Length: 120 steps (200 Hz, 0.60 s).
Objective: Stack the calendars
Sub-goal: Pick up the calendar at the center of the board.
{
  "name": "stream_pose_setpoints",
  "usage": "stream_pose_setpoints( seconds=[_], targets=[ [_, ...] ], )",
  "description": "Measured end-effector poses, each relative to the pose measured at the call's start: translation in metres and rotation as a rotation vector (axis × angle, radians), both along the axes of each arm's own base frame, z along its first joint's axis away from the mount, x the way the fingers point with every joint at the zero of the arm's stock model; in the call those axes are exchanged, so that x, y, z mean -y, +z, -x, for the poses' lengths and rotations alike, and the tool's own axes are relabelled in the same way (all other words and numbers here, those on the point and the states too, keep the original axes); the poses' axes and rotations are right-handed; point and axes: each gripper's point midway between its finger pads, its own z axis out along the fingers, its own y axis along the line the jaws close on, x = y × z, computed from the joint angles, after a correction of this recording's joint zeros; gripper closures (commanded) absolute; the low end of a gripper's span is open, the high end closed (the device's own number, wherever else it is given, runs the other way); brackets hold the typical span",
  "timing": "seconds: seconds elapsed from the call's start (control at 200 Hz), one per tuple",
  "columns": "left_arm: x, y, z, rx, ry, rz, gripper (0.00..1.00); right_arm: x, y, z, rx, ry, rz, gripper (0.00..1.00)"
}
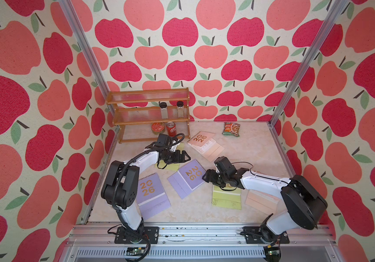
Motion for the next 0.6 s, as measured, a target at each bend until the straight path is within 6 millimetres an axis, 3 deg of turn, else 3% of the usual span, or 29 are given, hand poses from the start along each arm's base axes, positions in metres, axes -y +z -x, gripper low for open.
stream_pose_setpoints(
  seconds=[0.365, 0.6],
  targets=[
    [-0.010, -0.037, 0.012, -0.074, 0.028, -0.069, 0.09, -0.016, -0.014, 0.001, -0.062, 0.000, -0.006, 0.28],
    [-0.009, -0.041, 0.012, -0.077, 0.026, -0.073, 0.09, -0.031, -0.013, -0.007, -0.070, -0.003, -0.056, 0.28]
  ],
)
